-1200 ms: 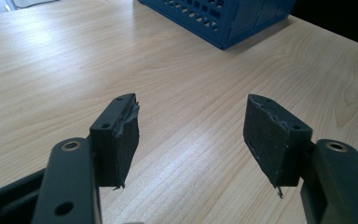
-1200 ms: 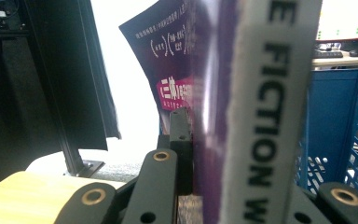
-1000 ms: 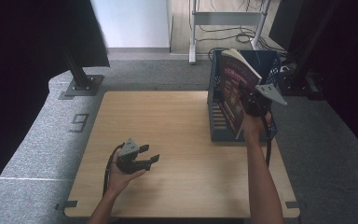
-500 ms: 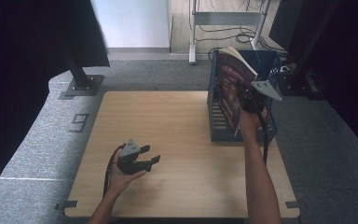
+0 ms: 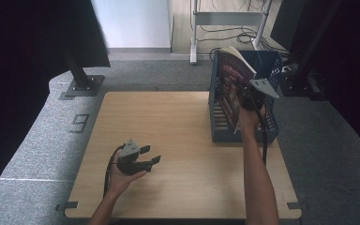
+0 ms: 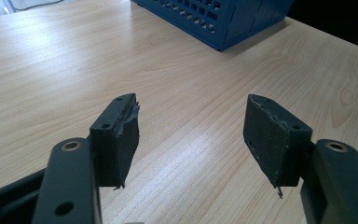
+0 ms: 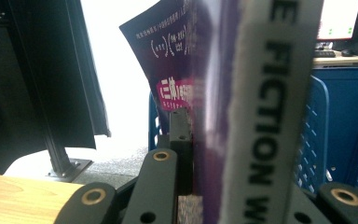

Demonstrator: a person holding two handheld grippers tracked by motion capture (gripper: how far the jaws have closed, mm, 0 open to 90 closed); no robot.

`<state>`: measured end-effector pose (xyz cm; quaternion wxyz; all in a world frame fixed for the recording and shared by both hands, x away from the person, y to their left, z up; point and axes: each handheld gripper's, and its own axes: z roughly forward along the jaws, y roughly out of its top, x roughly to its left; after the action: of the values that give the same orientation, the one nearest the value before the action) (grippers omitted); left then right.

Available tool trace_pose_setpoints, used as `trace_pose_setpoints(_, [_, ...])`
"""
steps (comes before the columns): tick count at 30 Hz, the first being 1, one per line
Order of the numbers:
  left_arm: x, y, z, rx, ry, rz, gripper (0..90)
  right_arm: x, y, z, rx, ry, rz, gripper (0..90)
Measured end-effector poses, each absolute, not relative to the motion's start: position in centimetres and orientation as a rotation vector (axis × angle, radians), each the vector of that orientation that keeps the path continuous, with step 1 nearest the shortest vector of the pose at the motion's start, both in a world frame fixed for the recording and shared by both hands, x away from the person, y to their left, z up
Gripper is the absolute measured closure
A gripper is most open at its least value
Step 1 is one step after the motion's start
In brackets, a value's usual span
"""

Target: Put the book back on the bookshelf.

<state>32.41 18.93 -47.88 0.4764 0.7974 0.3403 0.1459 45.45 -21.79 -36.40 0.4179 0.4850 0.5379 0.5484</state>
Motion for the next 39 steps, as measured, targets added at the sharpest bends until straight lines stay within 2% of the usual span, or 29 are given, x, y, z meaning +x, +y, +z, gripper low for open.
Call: trace_pose_setpoints(39, [32.9,19.7,-48.2,1.930,0.858,0.338,36.0,49.4,-19.9,-38.7,1.212,1.324,1.356,81.8])
